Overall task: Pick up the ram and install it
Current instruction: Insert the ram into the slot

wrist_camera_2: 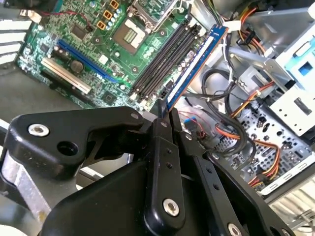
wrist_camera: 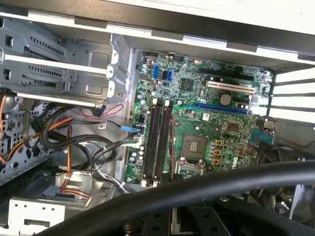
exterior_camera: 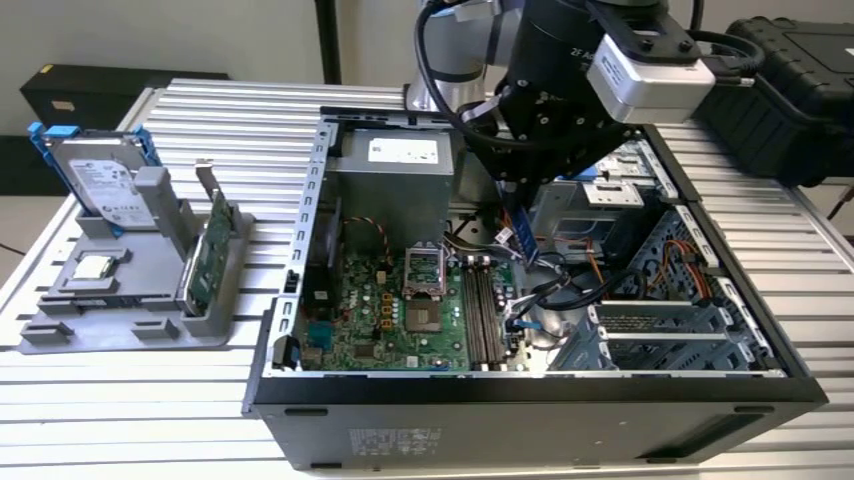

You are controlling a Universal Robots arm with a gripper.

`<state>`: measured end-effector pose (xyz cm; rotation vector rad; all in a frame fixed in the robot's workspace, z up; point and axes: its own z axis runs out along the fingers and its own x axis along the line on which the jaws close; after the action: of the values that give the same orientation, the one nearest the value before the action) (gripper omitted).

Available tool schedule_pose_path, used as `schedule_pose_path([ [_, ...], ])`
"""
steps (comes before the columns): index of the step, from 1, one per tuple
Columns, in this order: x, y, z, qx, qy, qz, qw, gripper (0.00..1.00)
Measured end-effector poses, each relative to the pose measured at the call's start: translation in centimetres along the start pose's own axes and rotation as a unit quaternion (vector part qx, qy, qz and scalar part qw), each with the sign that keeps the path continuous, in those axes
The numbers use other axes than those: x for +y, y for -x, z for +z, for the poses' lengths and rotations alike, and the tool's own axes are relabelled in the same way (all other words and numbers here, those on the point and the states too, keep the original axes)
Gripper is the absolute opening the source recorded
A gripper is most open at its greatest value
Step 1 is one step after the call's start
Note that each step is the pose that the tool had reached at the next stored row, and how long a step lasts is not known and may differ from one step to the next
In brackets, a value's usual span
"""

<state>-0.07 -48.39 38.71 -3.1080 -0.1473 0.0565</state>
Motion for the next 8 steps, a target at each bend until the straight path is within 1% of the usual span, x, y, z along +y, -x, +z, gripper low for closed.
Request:
schedule_pose_path([
  [4, 0.0, 0.0, 0.02, 0.0004, -0.001, 0.028, 0.9996, 0.0],
  [7, 0.0, 0.0, 0.04, 0.0008, -0.0017, 0.048, 0.9988, 0.0],
  [8, 0.0, 0.01, 0.04, 0.0008, -0.0018, 0.051, 0.9987, 0.0],
])
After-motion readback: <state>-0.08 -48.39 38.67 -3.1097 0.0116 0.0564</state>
